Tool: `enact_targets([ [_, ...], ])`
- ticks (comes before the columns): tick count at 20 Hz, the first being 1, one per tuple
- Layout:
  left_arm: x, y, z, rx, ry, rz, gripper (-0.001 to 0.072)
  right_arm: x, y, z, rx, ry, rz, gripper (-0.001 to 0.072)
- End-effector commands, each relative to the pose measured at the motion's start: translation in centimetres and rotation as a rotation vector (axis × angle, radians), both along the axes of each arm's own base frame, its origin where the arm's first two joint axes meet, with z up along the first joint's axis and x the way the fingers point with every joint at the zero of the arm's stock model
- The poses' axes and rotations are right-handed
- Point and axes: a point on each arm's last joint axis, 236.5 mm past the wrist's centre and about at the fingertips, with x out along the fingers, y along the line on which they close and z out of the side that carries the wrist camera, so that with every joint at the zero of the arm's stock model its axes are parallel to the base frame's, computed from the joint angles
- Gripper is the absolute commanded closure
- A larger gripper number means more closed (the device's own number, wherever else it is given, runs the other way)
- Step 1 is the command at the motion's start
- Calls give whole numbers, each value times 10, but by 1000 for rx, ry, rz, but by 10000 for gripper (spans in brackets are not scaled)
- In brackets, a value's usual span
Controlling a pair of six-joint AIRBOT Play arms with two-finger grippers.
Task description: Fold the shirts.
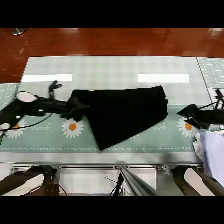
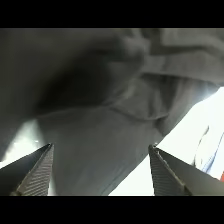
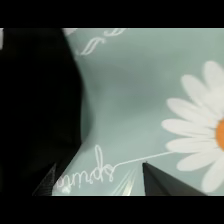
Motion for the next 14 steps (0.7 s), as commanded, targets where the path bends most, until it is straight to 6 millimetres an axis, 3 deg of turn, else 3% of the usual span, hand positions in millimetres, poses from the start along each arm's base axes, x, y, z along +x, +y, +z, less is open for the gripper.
enact_targets([
  [1,3,-46,-21,-2,7,-68,3,-2,26,-7,11,-10,75,93],
  [9,61,-71,-32,-39,105,-54,6,-9,43,-6,34,12,131,93],
  [10,65,-75,-31,-49,108,-76,43,-9,43,-6,33,13,132,93],
  [11,69,-79,-29,-60,114,-98,221,-11,43,-7,34,19,137,93],
  [12,70,-82,-27,-69,120,-129,618,-15,46,-8,43,33,145,93],
  [13,73,-85,-24,-76,110,-159,686,-20,48,-11,52,49,153,93],
  [14,77,-87,-19,-83,100,-170,686,-27,51,-16,64,70,156,93],
])
